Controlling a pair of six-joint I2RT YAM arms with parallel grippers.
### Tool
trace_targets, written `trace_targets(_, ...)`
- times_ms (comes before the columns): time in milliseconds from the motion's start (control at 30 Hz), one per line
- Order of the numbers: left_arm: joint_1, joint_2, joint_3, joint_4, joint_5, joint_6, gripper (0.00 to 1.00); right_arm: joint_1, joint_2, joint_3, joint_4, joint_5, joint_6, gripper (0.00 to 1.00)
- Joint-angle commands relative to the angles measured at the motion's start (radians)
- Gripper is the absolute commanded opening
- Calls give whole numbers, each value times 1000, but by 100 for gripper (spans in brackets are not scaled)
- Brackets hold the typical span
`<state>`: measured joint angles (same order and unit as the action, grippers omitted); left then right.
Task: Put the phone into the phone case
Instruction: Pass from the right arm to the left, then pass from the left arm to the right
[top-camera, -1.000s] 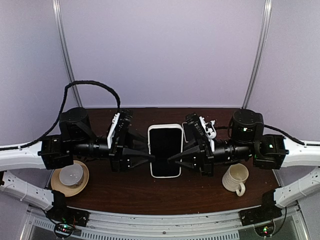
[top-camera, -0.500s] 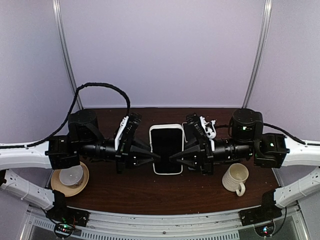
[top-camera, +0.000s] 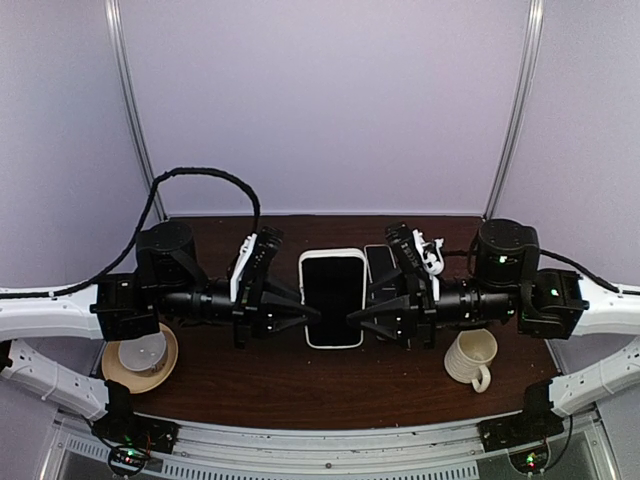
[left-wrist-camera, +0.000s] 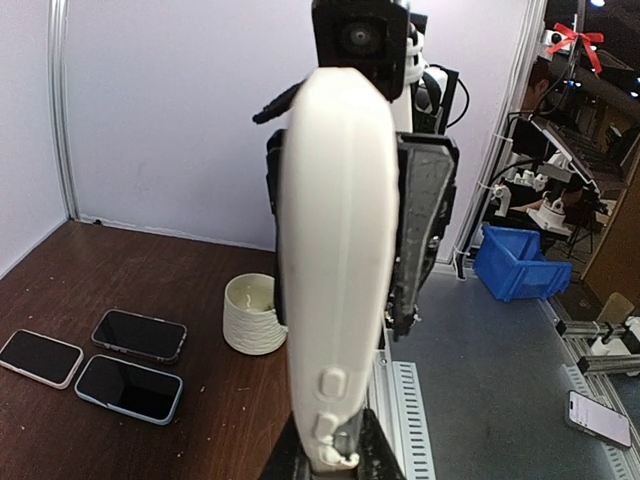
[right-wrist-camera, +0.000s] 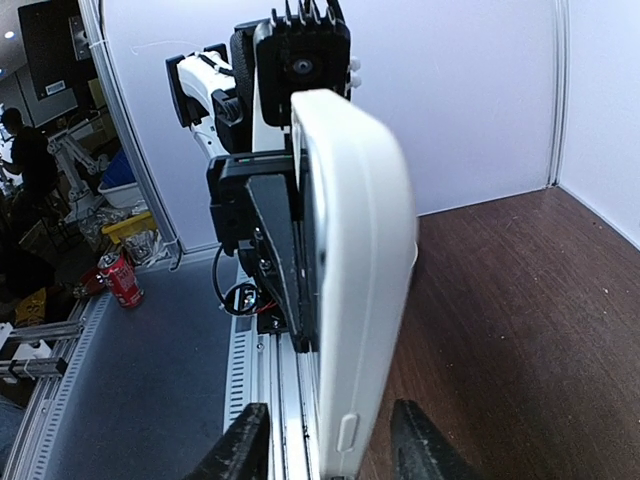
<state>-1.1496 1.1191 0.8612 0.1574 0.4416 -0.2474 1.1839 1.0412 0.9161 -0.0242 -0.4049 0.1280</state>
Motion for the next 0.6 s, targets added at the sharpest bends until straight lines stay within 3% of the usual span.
trace_targets(0,-4,-34,8,123,-5,-17,0,3,-14,-32,21,25,33,39)
trace_targets(133,-4,-35,3,134,-7,-26,0,3,3,-26,21,18,36,25)
trace_targets(233,-3,-36,2,132,-12,-27,0,4,18,-15,19,13,38,3)
trace_targets(333,-3,-31,9,82,-69,-28,0,2,20,-1,-8,65,51,0)
trace_targets(367,-3,-28,17,38,-118,-29,14,-4,22,9,-33,99,65,0)
trace_targets(433,-1,-17,47,-84,-254,-25,61,-31,36,36,-102,137,106,0)
trace_targets(500,8,4,88,-246,-396,-20,85,-72,60,58,-161,143,162,0)
trace_targets(567,31,29,124,-380,-506,-28,95,-109,89,73,-214,152,218,0)
